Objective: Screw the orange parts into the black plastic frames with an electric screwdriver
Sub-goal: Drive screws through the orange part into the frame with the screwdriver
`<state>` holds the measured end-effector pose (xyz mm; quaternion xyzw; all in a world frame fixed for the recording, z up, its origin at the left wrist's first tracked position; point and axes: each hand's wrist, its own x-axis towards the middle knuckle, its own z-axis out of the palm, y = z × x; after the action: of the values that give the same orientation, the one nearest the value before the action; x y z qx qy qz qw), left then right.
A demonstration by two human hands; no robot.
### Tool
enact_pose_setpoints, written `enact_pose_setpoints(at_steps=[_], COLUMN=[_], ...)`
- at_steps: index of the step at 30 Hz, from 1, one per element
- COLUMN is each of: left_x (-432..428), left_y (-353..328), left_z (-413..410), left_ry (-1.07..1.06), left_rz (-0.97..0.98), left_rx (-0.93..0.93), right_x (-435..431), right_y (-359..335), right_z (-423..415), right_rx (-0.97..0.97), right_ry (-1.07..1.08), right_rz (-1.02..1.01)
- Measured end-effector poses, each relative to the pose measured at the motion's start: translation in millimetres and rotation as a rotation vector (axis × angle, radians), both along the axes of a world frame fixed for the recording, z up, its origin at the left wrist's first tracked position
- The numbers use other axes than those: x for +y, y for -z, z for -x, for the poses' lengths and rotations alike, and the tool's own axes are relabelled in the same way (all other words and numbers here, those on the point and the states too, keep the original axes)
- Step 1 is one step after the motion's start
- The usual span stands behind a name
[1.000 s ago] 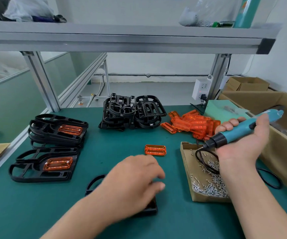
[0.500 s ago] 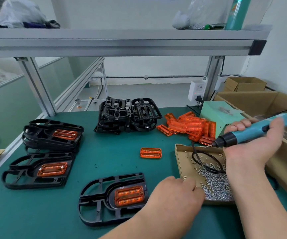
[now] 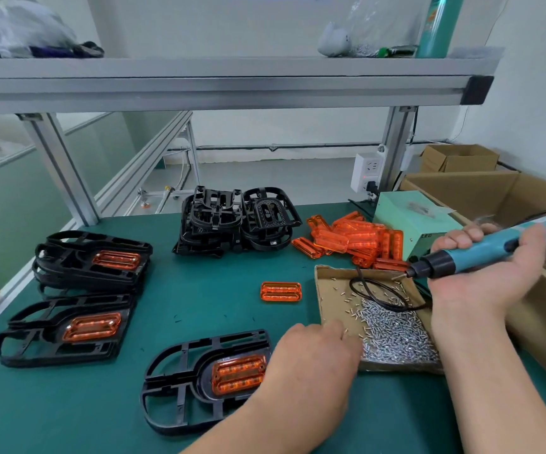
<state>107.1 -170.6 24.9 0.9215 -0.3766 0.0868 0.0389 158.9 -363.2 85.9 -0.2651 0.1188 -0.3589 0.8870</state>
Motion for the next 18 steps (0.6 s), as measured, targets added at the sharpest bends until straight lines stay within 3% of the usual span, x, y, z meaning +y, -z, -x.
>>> enact_pose_setpoints(at_steps=[4, 9, 11, 14, 18], left_x=[5.9, -13.0, -23.8, -37.3, -42.7], left_y=[0.7, -7.3, -11.1, -16.1, -19.3], left_z=[-12.6, -24.6, -32.7, -43.9, -52.3], left_ry=[-0.056, -0.061, -0.062, -0.054, -0.037], left_rz=[0.159, 0.103, 0.039, -0.050, -0.052], left_rx=[-0.089, -0.089, -0.048, 0.092, 0.265], right_x=[-12.9, -14.8, -10.4, -1.9, 13.6], right_y=[8.3, 13.1, 10.6, -0.2, -16.7], right_z=[-7.3, -9.6, -6.7, 1.4, 13.5], right_rx=[-0.036, -0.060, -0.099, -0.021, 0.000], right_ry=[-0.008, -0.038, -0.041, -0.077, -0.089], right_rz=[-0.148, -0.110, -0.143, -0.024, -0.010])
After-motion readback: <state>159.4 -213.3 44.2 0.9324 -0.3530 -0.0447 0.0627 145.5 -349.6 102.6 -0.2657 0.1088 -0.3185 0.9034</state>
